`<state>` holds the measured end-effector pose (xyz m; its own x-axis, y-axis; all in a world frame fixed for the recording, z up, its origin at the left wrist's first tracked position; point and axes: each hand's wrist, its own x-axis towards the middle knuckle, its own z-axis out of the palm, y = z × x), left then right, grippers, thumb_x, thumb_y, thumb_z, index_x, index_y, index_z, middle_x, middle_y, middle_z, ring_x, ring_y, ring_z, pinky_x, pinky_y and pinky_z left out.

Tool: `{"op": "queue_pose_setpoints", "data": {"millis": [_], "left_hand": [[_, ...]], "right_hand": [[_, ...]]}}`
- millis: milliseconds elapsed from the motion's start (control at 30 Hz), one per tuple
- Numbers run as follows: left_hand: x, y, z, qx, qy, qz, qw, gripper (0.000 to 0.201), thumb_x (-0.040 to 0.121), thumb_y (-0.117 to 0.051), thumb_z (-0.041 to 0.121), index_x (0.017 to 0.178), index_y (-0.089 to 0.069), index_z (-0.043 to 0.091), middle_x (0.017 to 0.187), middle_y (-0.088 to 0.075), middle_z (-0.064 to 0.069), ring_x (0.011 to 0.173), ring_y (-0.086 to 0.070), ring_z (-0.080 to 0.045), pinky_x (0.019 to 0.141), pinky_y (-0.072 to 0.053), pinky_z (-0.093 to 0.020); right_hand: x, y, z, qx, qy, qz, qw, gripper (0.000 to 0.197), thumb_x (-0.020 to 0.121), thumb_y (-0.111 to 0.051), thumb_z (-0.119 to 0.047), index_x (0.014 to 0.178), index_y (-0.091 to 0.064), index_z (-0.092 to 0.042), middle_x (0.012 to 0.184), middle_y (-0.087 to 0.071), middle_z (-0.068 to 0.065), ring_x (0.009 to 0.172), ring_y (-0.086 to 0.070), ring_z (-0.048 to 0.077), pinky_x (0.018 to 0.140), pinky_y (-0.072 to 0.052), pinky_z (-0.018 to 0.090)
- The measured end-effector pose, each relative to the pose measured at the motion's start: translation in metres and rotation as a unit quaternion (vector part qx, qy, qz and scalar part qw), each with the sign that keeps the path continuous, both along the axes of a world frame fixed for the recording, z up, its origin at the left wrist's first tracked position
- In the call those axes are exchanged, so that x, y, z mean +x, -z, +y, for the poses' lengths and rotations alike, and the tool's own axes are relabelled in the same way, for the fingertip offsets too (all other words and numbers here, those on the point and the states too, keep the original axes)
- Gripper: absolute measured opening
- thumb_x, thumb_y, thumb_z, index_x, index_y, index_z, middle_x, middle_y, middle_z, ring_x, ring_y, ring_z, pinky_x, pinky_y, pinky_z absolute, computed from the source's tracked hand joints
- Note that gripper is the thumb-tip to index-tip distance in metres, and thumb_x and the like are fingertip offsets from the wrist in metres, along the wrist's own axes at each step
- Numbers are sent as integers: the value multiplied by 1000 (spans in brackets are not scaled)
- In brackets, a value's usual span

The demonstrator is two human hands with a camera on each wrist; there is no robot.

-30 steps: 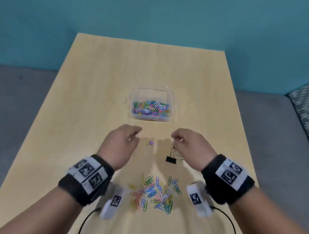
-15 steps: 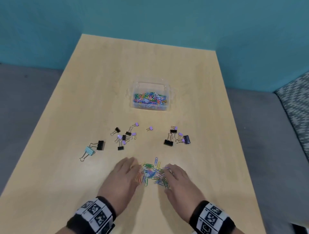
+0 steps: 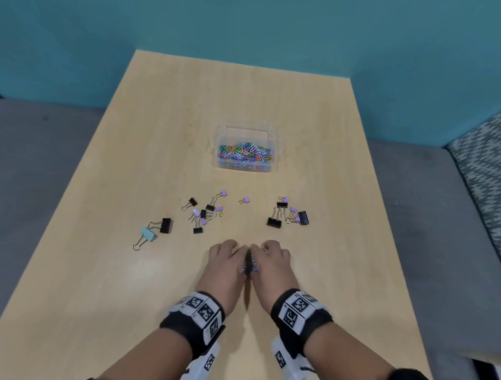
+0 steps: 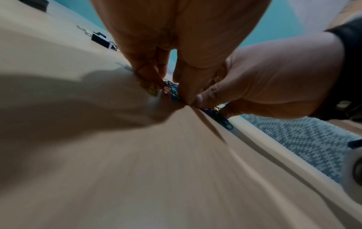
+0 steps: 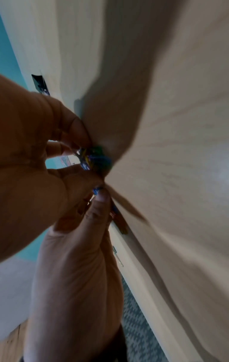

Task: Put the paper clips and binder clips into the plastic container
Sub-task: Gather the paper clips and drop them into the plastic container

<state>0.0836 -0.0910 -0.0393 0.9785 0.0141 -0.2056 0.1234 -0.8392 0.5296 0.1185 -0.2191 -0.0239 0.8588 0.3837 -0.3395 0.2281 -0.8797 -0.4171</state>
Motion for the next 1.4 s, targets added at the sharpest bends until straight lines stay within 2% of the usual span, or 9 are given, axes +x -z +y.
{"op": "queue_pose_setpoints", "data": {"millis": [200,433,633,733,867,967,1100,1267,1400], "left_hand": [[11,-7,-5,2,-28,-15,999,22,84,-50,8,97,-63,18,105,-46,-1,91,-33,-17,73,-31,-22],[19,-8,1,43,14,-6,999,26,80,-49,-1,91,-63,18,98,-50,-2,82,-30,-17,69,-29,-26],[23,-3,7,74,29,24,997,29,62,-65,-7,62,-52,19,71,-36,5,60,-32,-14,52,-26,-27],[24,-2,10,73,13,30,997,22,71,-65,-1,65,-53,16,71,-34,6,60,-36,-16,49,-26,-29],[30,-14,16,-9,-24,75,997,11,87,-57,18,80,-65,19,77,-46,8,68,-53,-15,59,-40,-27],[33,-30,26,-169,-83,124,974,11,82,-64,20,76,-68,28,77,-58,8,70,-59,-10,70,-50,-28],[56,-60,47,-343,-160,145,914,18,80,-71,7,71,-72,23,61,-64,3,55,-56,-12,56,-49,-27],[138,-90,70,-436,-252,59,862,12,79,-69,-5,75,-69,6,66,-61,-9,52,-51,-14,49,-47,-19],[211,-93,83,-368,-254,-19,894,10,79,-69,-1,74,-67,7,64,-59,-10,48,-53,-13,55,-52,-25]], "right_hand": [[10,-2,6,-17,-8,5,1000,36,77,-45,3,105,-50,-19,114,-38,3,96,-32,19,76,-41,30],[19,-6,3,-44,-51,3,998,38,74,-44,8,103,-48,-16,112,-42,6,87,-27,18,70,-30,29],[29,-14,-3,-41,-57,25,997,31,77,-41,8,96,-46,-16,96,-38,2,81,-32,20,66,-28,29],[34,-12,-5,-21,-41,52,998,21,83,-42,2,90,-47,-18,92,-38,0,77,-39,21,58,-28,27],[41,-9,-9,26,-11,109,994,17,84,-48,-8,81,-49,-24,91,-51,0,78,-51,21,60,-35,26],[47,-18,-14,112,56,194,973,17,79,-55,-10,71,-54,-24,78,-58,-3,64,-56,14,57,-43,26],[79,-49,-16,242,131,271,923,14,80,-60,3,76,-58,-11,63,-57,3,44,-56,14,39,-37,17],[165,-82,-1,352,171,202,898,26,79,-60,15,72,-55,-10,53,-54,6,39,-50,18,40,-42,20],[234,-88,25,324,168,106,925,25,79,-65,8,69,-54,-13,59,-53,6,44,-52,18,58,-54,43]]}}
